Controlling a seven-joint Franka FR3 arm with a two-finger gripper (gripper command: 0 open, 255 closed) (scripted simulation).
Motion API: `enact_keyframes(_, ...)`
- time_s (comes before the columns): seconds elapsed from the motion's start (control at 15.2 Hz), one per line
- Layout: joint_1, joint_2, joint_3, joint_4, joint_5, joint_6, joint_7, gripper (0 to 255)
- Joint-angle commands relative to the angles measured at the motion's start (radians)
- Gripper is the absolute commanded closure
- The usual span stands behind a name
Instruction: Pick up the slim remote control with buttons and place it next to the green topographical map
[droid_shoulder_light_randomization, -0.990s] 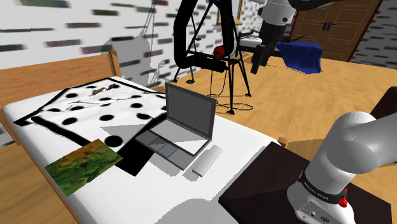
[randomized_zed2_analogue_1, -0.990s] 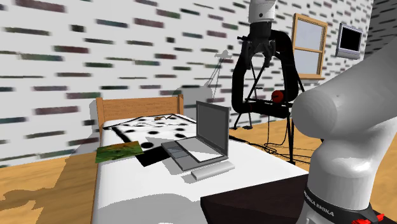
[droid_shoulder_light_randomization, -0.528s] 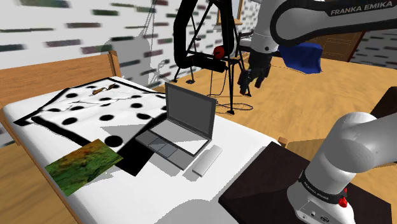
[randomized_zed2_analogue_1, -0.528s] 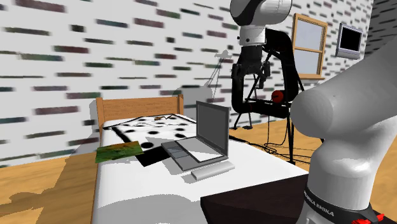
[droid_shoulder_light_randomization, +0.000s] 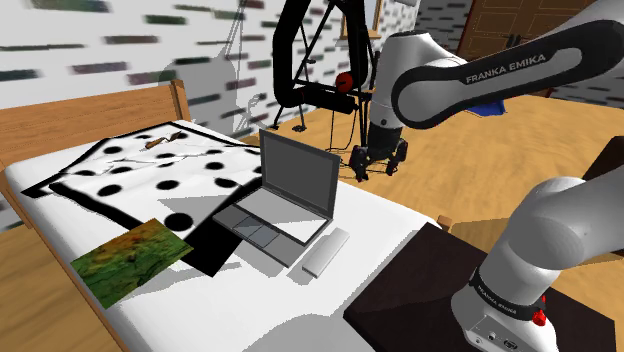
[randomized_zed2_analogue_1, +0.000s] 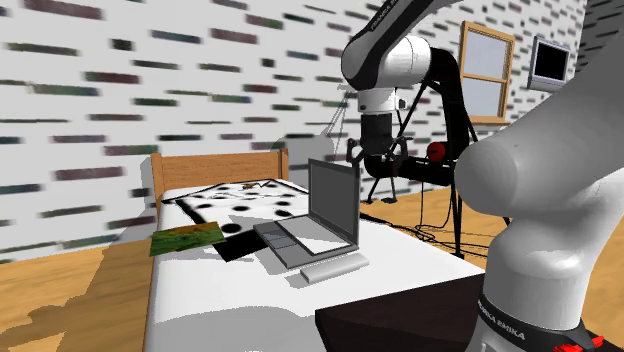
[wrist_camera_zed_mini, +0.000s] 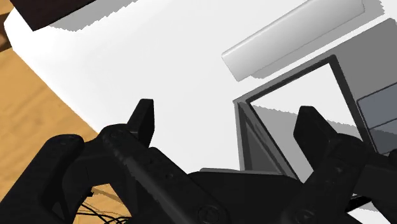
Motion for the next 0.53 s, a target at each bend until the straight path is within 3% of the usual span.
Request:
enact_keyframes(0.0,-0.011,0.049,0.042,-0.03,0.026,0.073,0.097,0)
enact_keyframes(0.46,-0.084,0.314,0.195,-0.044,0.055,0.326,0.435,0)
